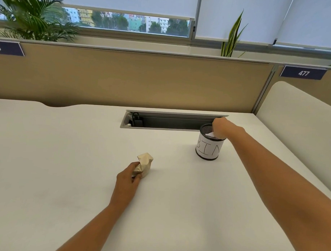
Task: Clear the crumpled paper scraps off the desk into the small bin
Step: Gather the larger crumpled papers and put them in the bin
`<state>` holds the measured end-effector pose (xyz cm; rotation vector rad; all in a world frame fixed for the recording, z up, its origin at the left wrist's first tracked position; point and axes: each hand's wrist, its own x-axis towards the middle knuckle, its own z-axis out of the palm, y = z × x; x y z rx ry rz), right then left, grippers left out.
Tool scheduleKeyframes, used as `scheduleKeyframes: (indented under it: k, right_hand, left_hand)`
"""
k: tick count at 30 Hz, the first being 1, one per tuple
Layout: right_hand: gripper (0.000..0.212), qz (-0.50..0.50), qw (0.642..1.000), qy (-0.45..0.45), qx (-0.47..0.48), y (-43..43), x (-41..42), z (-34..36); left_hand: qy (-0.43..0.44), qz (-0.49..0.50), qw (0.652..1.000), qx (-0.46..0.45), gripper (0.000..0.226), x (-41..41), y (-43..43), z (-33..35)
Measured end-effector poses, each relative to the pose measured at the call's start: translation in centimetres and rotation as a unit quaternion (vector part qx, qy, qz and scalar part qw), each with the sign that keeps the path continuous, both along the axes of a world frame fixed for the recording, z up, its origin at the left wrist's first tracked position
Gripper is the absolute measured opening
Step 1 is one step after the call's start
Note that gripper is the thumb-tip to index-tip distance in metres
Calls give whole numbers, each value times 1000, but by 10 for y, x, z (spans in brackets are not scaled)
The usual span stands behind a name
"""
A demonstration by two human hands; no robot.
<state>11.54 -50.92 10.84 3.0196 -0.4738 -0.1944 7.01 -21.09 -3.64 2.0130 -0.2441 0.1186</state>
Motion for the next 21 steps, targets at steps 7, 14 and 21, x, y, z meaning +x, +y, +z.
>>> scheduleKeyframes:
  k: [7, 14, 21]
  right_hand:
    - [25, -30, 997, 4, 68, -8, 0, 3]
    - [28, -17, 998, -68, -8, -5, 1, -8]
    - [27, -3, 998, -45, -38, 1, 9, -9]
  left_hand:
    - [3, 2, 1000, -1, 27, 0, 0, -1]
    - [-4, 6, 1000, 6, 27, 1, -1, 0]
    - [-6, 4, 1000, 12, 28, 0, 0, -1]
